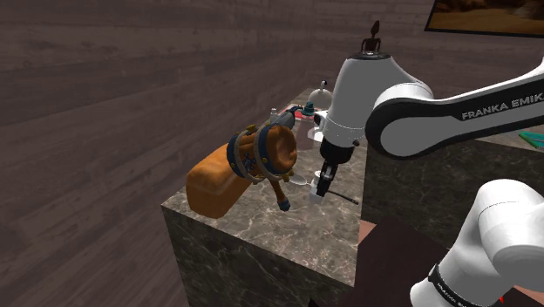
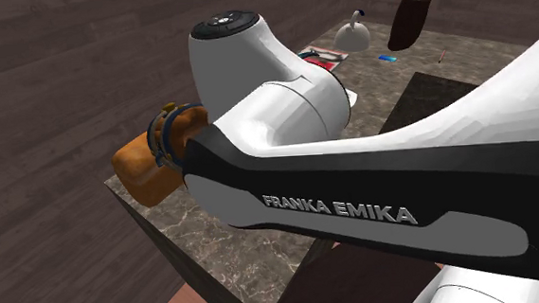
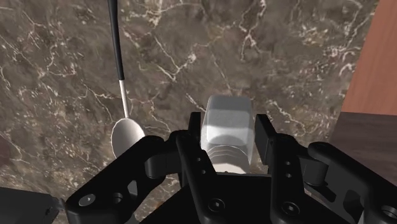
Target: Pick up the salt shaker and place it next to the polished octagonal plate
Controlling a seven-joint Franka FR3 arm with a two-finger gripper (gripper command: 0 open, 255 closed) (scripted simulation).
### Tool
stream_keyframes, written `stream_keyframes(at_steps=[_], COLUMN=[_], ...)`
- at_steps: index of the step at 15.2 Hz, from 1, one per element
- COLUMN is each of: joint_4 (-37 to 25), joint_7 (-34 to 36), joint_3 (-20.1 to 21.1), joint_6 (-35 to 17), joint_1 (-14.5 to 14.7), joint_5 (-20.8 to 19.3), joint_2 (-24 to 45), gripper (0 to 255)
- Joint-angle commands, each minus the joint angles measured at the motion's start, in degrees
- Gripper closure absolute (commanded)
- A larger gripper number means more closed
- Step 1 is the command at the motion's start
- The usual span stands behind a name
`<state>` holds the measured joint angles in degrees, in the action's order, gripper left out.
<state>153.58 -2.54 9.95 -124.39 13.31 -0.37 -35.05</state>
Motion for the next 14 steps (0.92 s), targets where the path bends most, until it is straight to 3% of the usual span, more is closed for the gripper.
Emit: stream_keyframes(at_steps=[1, 14], joint_4=[-1.22, -9.19], joint_7=[-0.11, -1.06], joint_3=[-0.09, -0.89], joint_6=[1.74, 12.0], joint_1=[0.05, 0.02], joint_5=[0.04, -0.02], joint_2=[-0.49, -2.83], gripper=[255, 255])
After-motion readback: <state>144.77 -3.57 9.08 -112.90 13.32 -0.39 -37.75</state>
